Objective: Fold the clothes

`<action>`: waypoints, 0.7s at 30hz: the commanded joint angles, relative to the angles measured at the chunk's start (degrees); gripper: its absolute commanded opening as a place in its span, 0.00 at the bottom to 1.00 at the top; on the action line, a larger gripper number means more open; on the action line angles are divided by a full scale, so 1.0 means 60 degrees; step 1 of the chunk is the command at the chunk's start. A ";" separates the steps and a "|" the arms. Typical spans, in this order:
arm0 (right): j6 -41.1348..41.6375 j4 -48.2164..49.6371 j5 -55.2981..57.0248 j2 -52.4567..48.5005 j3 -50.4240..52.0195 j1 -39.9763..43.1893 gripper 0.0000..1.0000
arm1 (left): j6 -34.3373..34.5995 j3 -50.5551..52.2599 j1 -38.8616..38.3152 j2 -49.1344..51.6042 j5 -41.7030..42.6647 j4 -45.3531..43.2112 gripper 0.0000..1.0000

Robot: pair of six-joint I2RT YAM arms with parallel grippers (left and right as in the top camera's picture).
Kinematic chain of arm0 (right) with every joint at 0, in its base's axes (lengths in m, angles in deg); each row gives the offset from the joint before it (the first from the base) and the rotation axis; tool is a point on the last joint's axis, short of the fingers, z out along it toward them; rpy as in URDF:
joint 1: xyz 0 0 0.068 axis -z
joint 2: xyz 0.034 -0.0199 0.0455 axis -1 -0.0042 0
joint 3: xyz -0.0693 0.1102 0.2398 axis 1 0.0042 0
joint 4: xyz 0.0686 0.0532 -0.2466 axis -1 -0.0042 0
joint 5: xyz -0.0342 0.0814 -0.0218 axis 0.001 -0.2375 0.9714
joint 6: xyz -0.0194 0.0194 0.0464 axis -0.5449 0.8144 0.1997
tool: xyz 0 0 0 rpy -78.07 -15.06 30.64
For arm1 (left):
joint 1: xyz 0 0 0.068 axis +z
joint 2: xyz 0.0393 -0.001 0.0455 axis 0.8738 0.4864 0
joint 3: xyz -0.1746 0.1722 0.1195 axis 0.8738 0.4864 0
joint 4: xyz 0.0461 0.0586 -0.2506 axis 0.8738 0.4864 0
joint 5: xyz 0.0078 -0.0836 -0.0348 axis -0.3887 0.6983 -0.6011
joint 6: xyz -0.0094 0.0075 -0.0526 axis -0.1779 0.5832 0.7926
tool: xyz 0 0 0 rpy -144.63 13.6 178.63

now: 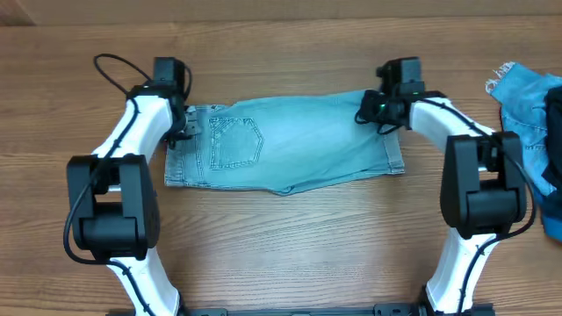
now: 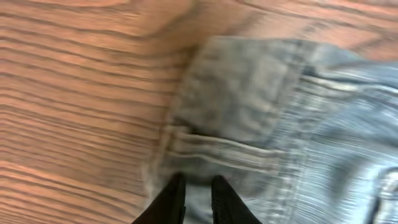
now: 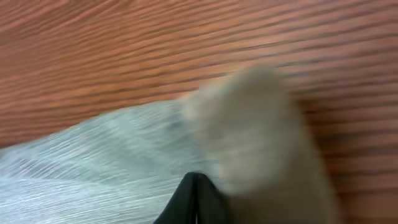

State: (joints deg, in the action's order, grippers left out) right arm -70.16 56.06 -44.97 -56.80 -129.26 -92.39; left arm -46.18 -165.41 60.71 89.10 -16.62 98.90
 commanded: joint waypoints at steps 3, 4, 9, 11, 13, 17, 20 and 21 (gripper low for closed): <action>0.0036 -0.0328 0.1599 -0.0769 0.0280 0.0874 0.04 | -0.0273 0.0025 0.0138 0.0149 -0.0051 -0.0153 0.19; 0.0033 -0.0324 0.1603 -0.0769 0.0280 0.0874 0.04 | -0.0277 0.0025 0.0157 0.0149 -0.0062 -0.0149 0.19; 0.0022 -0.0419 0.1177 -0.0601 0.0280 0.0878 0.04 | -0.0466 0.0022 0.0284 0.0146 -0.0058 -0.0204 0.17; 0.0018 -0.0441 0.0827 -0.0295 0.0280 0.0878 0.08 | -0.0597 -0.0106 0.0284 0.0051 -0.0047 -0.0178 0.16; 0.0022 -0.0506 0.0506 0.0321 0.0280 0.0882 0.15 | -0.0707 -0.0368 0.0284 -0.0237 -0.0051 -0.0033 0.19; 0.0022 -0.0914 -0.0233 0.2218 0.0280 0.0878 0.39 | -0.0841 -0.1577 0.0277 -0.1439 0.0142 0.0841 0.35; 0.0033 -0.1523 -0.0725 0.3668 0.0280 0.0882 0.63 | -0.0812 -0.2466 0.0277 -0.2455 0.0965 0.1836 0.62; 0.0033 -0.1770 -0.0758 0.4036 0.0280 0.0882 0.66 | -0.0783 -0.2612 0.0277 -0.2703 0.1177 0.2065 0.64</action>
State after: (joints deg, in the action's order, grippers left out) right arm -70.09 47.08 -47.02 -42.24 -127.08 -86.84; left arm -50.44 -175.10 62.00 81.91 -14.65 108.23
